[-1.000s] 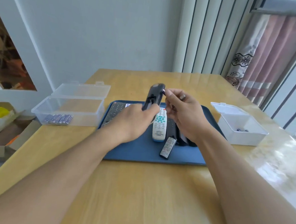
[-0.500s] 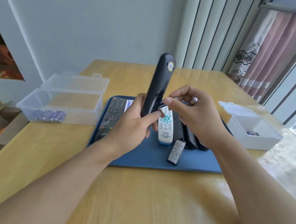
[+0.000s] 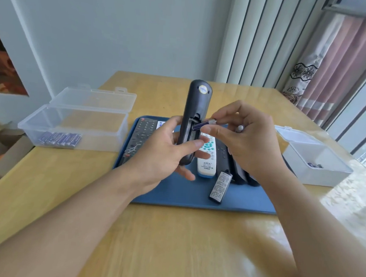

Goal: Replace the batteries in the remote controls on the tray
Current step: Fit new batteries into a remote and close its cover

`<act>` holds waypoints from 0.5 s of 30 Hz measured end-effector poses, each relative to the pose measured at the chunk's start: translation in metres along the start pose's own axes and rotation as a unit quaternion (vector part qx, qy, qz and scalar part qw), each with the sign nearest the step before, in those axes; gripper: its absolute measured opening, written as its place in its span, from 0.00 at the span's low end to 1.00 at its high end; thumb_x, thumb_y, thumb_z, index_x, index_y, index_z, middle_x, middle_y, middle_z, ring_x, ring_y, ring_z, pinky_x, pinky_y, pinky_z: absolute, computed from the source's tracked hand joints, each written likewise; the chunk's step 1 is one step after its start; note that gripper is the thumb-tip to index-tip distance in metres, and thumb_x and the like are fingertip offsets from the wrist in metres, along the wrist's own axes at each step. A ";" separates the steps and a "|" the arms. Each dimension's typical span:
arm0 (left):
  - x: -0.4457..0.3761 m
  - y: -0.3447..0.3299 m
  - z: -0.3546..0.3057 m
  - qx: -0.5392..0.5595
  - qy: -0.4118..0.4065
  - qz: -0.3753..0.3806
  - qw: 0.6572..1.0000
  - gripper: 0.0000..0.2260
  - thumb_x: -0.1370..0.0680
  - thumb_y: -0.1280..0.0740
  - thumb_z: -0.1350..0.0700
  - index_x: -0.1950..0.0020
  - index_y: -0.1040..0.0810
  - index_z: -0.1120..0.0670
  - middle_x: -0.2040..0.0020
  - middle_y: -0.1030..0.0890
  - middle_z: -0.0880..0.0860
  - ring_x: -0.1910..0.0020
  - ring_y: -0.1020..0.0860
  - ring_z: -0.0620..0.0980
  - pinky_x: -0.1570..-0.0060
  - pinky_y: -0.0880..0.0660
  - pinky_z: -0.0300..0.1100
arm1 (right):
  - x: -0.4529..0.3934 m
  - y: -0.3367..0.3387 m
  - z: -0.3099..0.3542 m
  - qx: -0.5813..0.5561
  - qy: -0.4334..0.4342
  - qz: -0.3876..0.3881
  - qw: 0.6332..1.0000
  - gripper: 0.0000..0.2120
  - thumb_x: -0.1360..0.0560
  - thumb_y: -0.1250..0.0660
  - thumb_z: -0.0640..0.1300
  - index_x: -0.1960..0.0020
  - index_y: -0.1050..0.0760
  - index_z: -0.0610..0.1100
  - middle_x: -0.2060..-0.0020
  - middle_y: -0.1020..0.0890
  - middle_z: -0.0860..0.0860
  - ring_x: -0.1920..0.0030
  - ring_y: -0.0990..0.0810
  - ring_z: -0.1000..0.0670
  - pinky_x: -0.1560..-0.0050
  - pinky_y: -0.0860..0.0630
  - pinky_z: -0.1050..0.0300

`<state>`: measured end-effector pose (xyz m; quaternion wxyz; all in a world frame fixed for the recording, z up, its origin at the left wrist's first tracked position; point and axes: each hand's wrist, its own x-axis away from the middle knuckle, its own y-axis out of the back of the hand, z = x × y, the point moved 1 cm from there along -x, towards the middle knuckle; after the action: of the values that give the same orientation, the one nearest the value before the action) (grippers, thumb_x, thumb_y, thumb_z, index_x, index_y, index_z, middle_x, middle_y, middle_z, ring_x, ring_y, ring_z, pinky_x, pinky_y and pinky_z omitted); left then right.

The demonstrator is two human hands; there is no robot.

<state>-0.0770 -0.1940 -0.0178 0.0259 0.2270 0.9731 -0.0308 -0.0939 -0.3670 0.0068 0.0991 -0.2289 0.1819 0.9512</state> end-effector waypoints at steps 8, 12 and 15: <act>0.003 0.002 -0.003 0.142 0.089 0.091 0.982 0.20 0.16 0.49 0.55 0.30 0.25 0.58 0.40 0.18 0.61 0.38 0.20 0.64 0.67 0.20 0.50 | 0.004 -0.006 0.002 0.056 0.038 -0.001 0.998 0.08 0.32 0.20 0.40 0.54 0.15 0.42 0.71 0.22 0.58 0.75 0.29 0.60 0.69 0.34 0.74; 0.001 0.003 -0.003 0.158 0.094 0.098 0.978 0.21 0.14 0.50 0.50 0.30 0.25 0.57 0.37 0.20 0.63 0.38 0.20 0.66 0.60 0.19 0.54 | 0.003 -0.006 0.002 0.047 0.041 0.015 0.998 0.09 0.32 0.21 0.39 0.52 0.16 0.46 0.73 0.29 0.53 0.71 0.19 0.60 0.66 0.29 0.76; 0.001 0.002 -0.001 0.154 0.101 0.102 0.978 0.21 0.14 0.50 0.50 0.29 0.26 0.57 0.34 0.22 0.65 0.40 0.18 0.65 0.58 0.18 0.57 | 0.005 -0.007 0.002 0.072 0.008 0.041 0.996 0.07 0.30 0.21 0.44 0.52 0.15 0.49 0.79 0.28 0.61 0.69 0.18 0.62 0.67 0.23 0.62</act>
<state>-0.0770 -0.1914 -0.0174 -0.1052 0.3279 0.9260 -0.1548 -0.0971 -0.3598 0.0040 0.0747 -0.2207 0.2603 0.9370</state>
